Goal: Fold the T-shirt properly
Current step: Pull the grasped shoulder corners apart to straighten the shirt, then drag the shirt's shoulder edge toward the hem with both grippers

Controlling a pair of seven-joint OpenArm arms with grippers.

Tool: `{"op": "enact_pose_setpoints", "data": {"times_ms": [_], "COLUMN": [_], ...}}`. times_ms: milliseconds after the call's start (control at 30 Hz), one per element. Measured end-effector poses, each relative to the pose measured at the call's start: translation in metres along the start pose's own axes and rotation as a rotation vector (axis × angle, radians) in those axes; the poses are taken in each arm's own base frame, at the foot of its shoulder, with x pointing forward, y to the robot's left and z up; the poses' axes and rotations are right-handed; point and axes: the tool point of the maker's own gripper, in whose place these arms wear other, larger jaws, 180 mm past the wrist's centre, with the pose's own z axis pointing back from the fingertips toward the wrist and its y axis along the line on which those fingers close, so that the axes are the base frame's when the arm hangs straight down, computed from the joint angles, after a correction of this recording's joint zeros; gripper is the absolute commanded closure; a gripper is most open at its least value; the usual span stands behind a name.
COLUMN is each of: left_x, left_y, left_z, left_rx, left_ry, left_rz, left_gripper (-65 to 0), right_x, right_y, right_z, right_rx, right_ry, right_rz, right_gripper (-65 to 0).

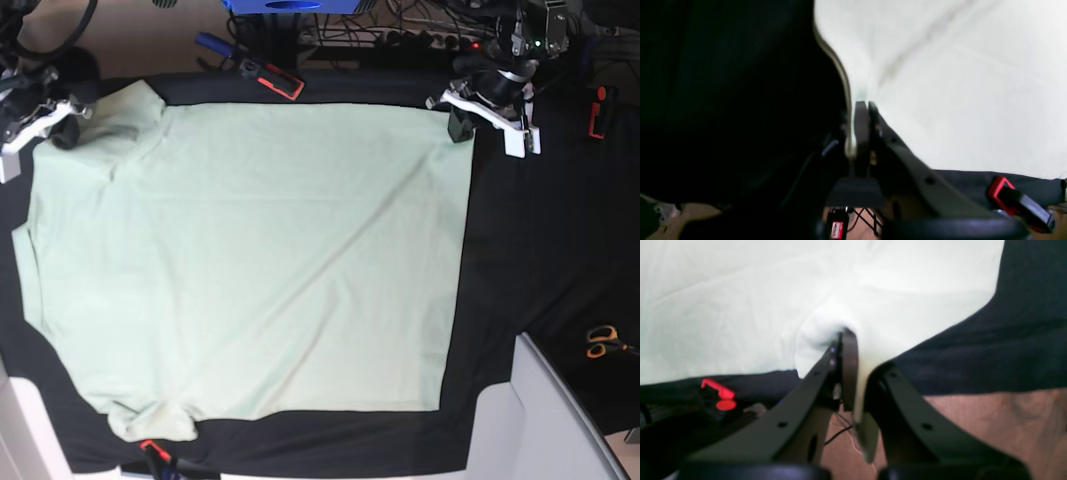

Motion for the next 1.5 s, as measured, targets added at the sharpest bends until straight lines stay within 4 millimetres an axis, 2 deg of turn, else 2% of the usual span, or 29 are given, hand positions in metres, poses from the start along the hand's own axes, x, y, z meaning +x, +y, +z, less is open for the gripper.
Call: {"op": "enact_pose_setpoints", "data": {"times_ms": [67, 133, 267, 433, 533, 733, 967, 1067, 1167, 1500], "left_x": [-0.001, 0.006, 0.017, 0.019, 0.023, 0.017, 0.043, 0.049, 0.05, 0.068], "left_y": [-0.001, -0.006, -0.011, -0.013, -0.008, 0.0, -0.008, -0.01, -0.001, -0.011], "left_z": [-0.003, -0.007, -0.012, -0.014, -0.023, -0.035, -0.043, -0.046, -0.053, -0.062], "left_rx": [-0.001, -0.009, -0.017, -0.021, -0.011, 0.006, -0.014, -0.018, 0.032, 0.015], "left_ry": [0.03, 0.013, -0.014, -0.017, -0.021, 0.006, -0.046, -0.058, -0.046, -0.042], "left_rz": [0.007, 0.02, 0.034, 0.034, 0.045, 0.068, 0.063, 0.062, 0.1, 0.099], "left_gripper": [0.0, 0.0, 0.0, 0.0, 0.0, 0.0, 0.0, 0.0, 0.0, 0.0], "right_x": [0.004, 0.007, 0.003, 0.01, 0.022, 0.033, 0.046, 0.051, 0.059, 0.078], "right_y": [-0.002, -0.003, -0.01, -0.018, -0.023, -0.032, -0.046, -0.046, -0.044, -0.042], "right_z": [-0.003, -0.009, -0.02, -0.028, -0.033, -0.041, -0.054, -0.059, -0.063, -0.077], "right_rx": [-0.012, -0.007, -0.003, -0.003, -0.002, -0.005, -0.003, 0.003, 0.015, 0.034], "right_ry": [0.004, 0.0, 0.029, 0.032, 0.017, 0.022, 0.029, 0.03, 0.016, 0.03], "right_rz": [0.009, -0.005, -0.032, -0.045, -0.044, -0.053, -0.083, -0.099, -0.107, -0.079], "right_gripper": [-0.1, -0.1, -0.1, -0.1, -0.1, -0.1, -0.1, -0.1, -0.1, -0.1]}}
